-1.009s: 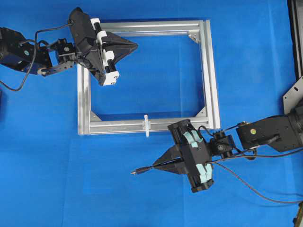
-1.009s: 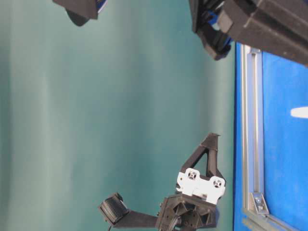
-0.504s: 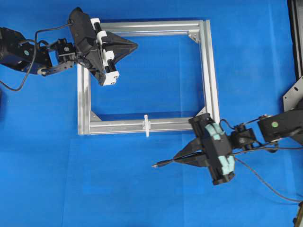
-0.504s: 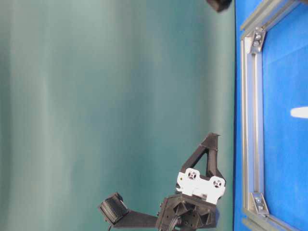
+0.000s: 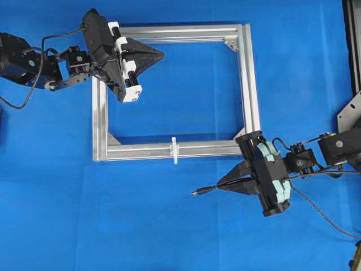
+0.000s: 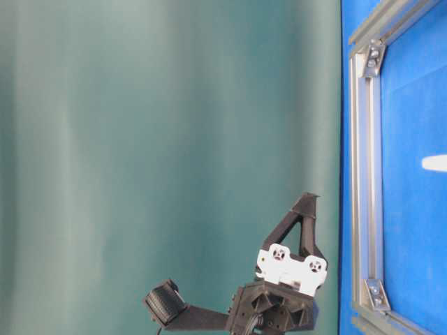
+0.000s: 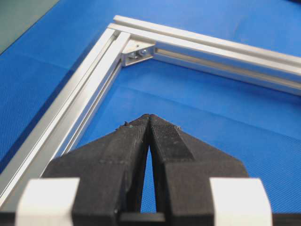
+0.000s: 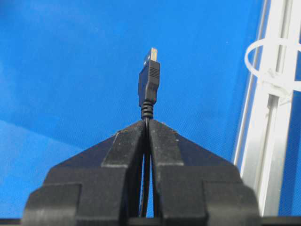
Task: Insert the wire through the string loop located in the center.
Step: 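Carry the cable with the right gripper toward the white zip-tie loop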
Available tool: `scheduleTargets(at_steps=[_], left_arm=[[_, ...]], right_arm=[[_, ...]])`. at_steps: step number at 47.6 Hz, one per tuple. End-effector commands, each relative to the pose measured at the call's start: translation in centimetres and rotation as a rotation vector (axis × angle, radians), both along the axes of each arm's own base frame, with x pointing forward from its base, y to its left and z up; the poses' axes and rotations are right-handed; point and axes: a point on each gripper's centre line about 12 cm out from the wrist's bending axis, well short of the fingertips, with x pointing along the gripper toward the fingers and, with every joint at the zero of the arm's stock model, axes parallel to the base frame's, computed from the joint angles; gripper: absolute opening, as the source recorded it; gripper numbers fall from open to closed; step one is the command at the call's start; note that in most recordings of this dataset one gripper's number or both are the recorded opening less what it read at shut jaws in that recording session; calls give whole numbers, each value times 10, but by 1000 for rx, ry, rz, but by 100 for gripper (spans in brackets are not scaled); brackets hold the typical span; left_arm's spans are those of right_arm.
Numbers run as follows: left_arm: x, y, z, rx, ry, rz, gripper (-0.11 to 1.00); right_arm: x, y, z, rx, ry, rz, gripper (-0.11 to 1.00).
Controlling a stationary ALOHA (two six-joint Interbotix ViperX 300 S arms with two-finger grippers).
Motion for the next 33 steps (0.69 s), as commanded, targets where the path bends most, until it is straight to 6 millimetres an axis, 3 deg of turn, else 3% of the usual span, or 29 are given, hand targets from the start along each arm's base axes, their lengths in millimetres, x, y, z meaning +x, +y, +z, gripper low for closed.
scheduleTargets(at_steps=[1, 18, 33], left_arm=[[1, 0, 13, 13, -38, -4, 0], [1, 0, 13, 11, -38, -4, 0], [2, -1, 13, 11, -38, -5, 0]], right_arm=[[4, -4, 10, 13, -35, -19, -2], [12, -42, 10, 10, -34, -140, -2], [14, -58, 9, 7, -31, -188, -2]])
